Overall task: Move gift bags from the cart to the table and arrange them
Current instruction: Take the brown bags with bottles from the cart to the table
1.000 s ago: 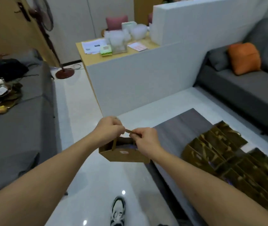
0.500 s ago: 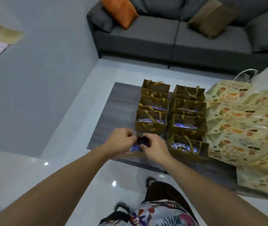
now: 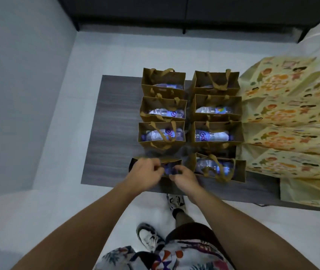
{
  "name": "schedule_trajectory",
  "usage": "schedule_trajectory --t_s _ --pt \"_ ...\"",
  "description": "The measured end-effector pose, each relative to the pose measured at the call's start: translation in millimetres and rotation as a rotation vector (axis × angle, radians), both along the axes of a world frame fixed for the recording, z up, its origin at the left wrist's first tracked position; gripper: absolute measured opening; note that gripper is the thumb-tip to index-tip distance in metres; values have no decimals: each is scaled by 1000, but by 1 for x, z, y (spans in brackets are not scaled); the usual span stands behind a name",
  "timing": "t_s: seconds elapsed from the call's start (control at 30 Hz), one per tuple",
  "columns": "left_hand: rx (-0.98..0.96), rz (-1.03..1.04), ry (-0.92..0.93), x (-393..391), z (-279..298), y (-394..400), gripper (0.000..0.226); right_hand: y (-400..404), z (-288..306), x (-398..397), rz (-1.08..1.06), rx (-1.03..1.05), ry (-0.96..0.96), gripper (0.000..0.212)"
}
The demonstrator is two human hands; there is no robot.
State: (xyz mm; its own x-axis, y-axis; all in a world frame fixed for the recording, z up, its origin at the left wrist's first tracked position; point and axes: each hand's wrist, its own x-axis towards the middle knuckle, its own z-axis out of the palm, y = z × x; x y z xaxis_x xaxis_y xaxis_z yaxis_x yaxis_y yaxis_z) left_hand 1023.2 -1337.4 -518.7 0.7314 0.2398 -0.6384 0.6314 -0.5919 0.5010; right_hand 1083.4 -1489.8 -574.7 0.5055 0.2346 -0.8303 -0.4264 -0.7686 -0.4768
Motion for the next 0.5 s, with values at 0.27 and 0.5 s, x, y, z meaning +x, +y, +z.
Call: schedule_trajectory --t_s 0.27,0.5 --pt "-21 -45 -53 29 -26 14 18 20 -34 18 70 -35 -75 21" --pt "-36 10 -29 29 -28 16 24 22 -43 29 183 -132 -142 28"
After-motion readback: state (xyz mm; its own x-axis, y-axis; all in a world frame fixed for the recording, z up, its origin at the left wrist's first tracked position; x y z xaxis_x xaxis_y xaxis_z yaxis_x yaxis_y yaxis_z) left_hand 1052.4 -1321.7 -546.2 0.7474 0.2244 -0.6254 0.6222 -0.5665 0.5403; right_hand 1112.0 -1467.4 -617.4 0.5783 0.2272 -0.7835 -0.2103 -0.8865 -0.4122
